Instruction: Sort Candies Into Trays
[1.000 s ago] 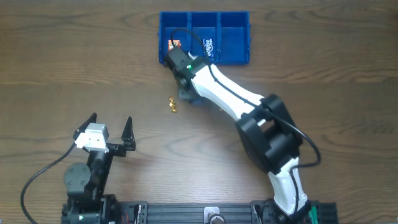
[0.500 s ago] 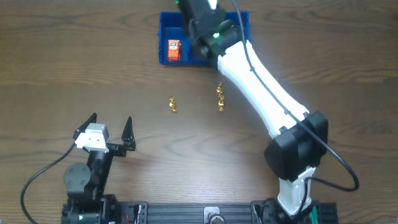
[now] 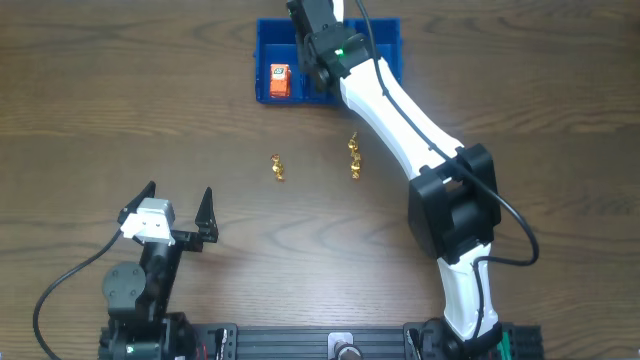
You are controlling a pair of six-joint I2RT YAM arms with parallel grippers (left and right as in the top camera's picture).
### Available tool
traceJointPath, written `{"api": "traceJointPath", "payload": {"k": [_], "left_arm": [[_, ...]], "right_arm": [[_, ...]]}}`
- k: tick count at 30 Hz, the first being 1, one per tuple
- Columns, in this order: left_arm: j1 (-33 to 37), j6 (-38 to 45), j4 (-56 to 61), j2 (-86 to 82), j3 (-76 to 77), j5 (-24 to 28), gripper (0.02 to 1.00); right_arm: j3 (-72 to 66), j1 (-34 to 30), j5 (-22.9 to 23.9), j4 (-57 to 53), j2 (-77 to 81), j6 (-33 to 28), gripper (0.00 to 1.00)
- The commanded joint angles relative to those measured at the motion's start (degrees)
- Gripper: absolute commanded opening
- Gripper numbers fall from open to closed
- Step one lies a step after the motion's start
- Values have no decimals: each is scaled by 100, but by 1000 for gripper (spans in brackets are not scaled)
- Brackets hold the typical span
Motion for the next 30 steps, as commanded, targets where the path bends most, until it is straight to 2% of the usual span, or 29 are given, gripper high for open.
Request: {"api": "traceJointPath", "payload": {"k": [1,20,24,25,27,29,30], "left_arm": [[35,83,-181,-42,-120,103,998],[35,83,-181,-42,-120,103,996],[35,83,-181,-42,-120,103,998],[35,83,-181,-42,-120,103,998],[35,83,-181,-42,-120,103,998],[35,83,-181,-42,-120,103,998],[35,83,-181,-42,-120,103,998]], "right_arm": [[17,-70,-57,31,271,74,159],[15,-129,-76,33,372,354,159],[15,-138,-74,46,372,352,196],[15,-140,-76,46,372,352,272],[15,-140,-76,44,372,352,546],[15,-140,-76,37,372,350,1000],[15,-140,-76,33,372,350,1000]]}}
